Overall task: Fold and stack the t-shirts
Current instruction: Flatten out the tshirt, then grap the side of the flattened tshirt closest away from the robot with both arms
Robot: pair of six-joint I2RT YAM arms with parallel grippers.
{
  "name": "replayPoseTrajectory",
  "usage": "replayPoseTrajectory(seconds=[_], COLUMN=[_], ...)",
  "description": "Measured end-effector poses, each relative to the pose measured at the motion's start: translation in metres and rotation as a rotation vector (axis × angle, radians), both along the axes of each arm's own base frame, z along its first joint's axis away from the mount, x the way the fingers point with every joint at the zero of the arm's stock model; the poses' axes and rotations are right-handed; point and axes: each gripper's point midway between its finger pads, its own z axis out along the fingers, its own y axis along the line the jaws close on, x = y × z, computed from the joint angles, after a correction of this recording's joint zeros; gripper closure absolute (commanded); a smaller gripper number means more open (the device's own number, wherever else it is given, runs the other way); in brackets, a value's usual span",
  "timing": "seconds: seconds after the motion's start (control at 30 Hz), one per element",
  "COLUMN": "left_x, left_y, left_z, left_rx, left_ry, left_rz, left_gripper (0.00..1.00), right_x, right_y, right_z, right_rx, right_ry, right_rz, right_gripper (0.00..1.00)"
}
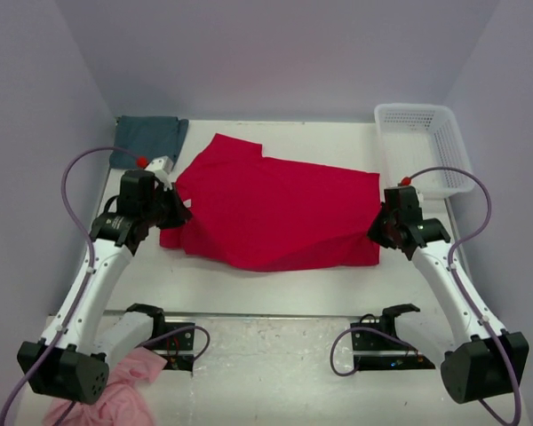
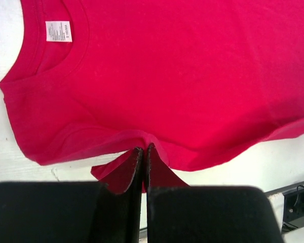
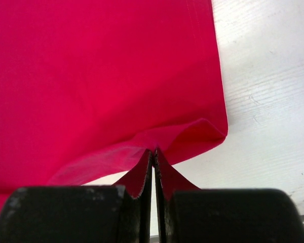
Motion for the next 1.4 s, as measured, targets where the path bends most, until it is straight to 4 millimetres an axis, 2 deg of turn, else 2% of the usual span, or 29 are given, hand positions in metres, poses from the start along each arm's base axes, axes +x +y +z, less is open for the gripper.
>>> replayPoseTrajectory(seconds=[0.2, 0.4, 0.53, 0.73, 1.0, 1.17, 1.4], left_x=[0.033, 0.052, 0.062, 0.07, 0.081, 0.086, 0.104], left_y=[-0.006, -0.011, -0.015, -0.026, -0.026, -0.02, -0.015], left_z=[-0.026, -0.037, -0.032, -0.013, 0.008, 0.002, -0.012], left_rx=[0.025, 0.026, 0.016, 0.0, 0.013, 0.045, 0.089], left_ry=[0.075, 0.101, 0.09, 0.038, -0.02, -0.008, 0.031], left_rz=[-0.017, -0.031, -0.042, -0.073, -0.073, -0.045, -0.012], left_gripper=[1.0, 1.0, 1.0, 1.0, 1.0, 1.0, 1.0], right_x=[-0.012, -0.023, -0.031, -0.039, -0.034, -0.027, -0.006], right_y=[-0.007, -0.016, -0.024, -0.04, -0.054, -0.057, -0.057], right_z=[-0.003, 0.0, 0.002, 0.0, -0.011, -0.016, -0.01], right_rx=[-0.005, -0.014, -0.025, -0.068, -0.102, -0.119, -0.132], right_ry=[0.034, 0.039, 0.039, 0.058, 0.107, 0.128, 0.121], right_rz=[-0.069, -0.153, -0.215, -0.311, -0.376, -0.364, -0.329], right_gripper=[1.0, 1.0, 1.0, 1.0, 1.0, 1.0, 1.0])
